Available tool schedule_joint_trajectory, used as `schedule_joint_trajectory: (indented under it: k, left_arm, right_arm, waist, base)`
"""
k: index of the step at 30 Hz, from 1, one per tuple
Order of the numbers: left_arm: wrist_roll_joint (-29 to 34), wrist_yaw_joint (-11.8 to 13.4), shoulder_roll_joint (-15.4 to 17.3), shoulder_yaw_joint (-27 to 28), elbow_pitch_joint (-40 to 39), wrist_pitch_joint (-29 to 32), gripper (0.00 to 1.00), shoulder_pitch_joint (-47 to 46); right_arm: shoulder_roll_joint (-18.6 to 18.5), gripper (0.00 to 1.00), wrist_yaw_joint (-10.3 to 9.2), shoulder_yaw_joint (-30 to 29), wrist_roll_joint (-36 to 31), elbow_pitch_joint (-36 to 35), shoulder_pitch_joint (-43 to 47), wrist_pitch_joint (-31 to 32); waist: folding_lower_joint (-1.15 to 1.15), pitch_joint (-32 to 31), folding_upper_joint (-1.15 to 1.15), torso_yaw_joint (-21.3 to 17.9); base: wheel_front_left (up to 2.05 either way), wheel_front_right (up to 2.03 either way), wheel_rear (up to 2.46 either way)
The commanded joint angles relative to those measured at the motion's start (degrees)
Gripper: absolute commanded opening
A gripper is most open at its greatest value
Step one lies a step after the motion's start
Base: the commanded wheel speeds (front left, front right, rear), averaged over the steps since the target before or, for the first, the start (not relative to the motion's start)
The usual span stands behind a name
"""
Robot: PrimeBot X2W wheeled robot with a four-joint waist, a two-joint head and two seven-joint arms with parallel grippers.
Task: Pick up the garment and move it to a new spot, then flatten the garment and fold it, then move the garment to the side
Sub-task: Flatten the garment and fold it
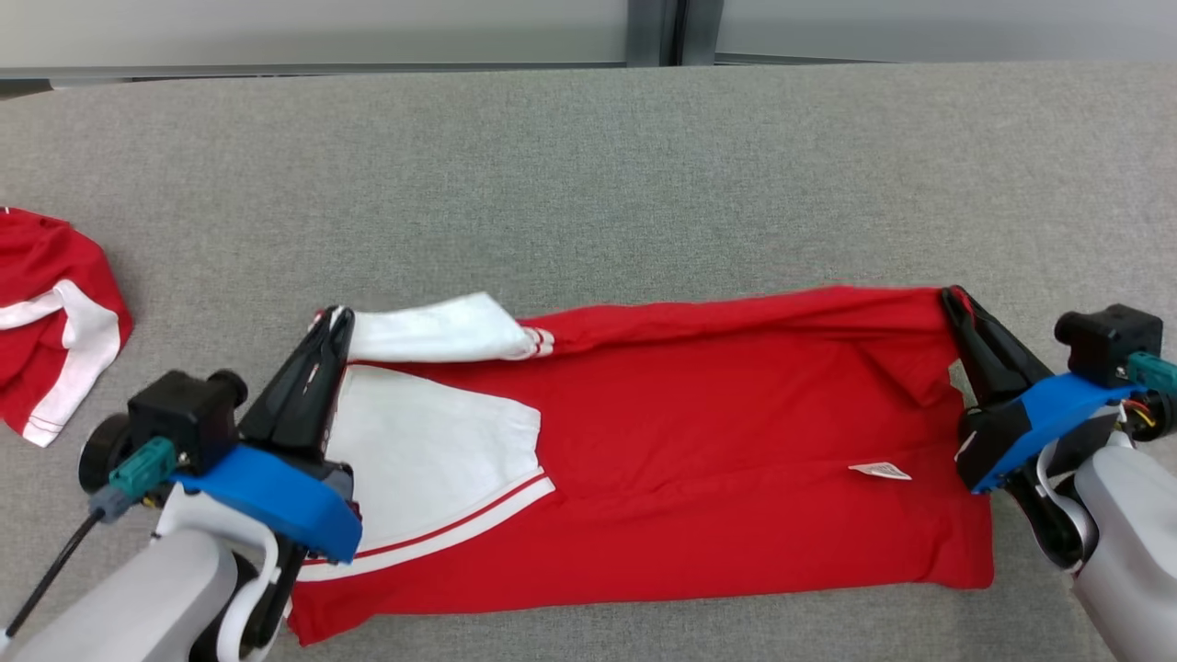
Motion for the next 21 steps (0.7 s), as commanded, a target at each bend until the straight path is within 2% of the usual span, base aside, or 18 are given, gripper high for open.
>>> schedule_joint_trajectory:
  k: [1, 8, 17, 18, 19, 20, 21]
  left_arm:
    - [-0.5, 0.6, 0.6, 0.6, -0.7, -0.4, 0.00, 1.0]
    - [-2.3, 3.7, 0.9, 2.0, -4.0, -1.2, 0.00, 7.4]
    - [-3.2, 4.3, -1.6, 5.0, -4.4, -2.0, 0.00, 14.3]
    - [-2.9, 4.2, -1.9, 5.4, -4.3, -2.0, 0.00, 14.6]
    - [-2.7, 4.2, -2.3, 6.1, -4.2, -2.0, 0.32, 14.9]
    - [-2.1, 4.2, -2.9, 7.0, -4.1, -2.0, 1.00, 15.4]
    - [-1.2, 4.1, -3.3, 7.6, -3.9, -2.0, 1.00, 15.9]
  right_arm:
    - [0.1, 0.00, 0.01, -0.9, -0.4, -0.4, 1.4, -0.3]
    - [1.6, 0.00, 0.01, -6.3, -2.9, -4.7, 7.5, -0.3]
    - [3.3, 0.00, 0.01, -10.4, -4.2, -8.3, 14.1, -0.3]
    - [3.5, 0.19, 0.01, -11.0, -4.0, -8.8, 14.5, -0.3]
    - [3.6, 0.46, 0.01, -11.6, -4.0, -9.1, 15.1, -0.3]
    - [3.7, 1.00, 0.01, -11.9, -4.1, -9.5, 15.9, -0.3]
    - [3.8, 1.00, 0.01, -12.6, -4.0, -9.9, 16.6, -0.3]
  waist:
    - [0.01, -0.1, 0.00, 0.1]
    - [0.01, -1.1, 0.00, 0.4]
    - [0.01, -2.1, 0.00, 0.8]
    - [0.01, -2.2, 0.00, 0.9]
    - [0.01, -2.4, 0.00, 1.0]
    - [0.01, -2.6, 0.00, 1.0]
    - [0.01, -2.8, 0.00, 1.1]
  base:
    - [0.00, 0.00, 0.00]
    - [0.00, 0.00, 0.00]
    - [0.00, 0.00, 0.00]
    - [0.00, 0.00, 0.00]
    - [0.00, 0.00, 0.00]
    - [0.00, 0.00, 0.00]
    - [0.00, 0.00, 0.00]
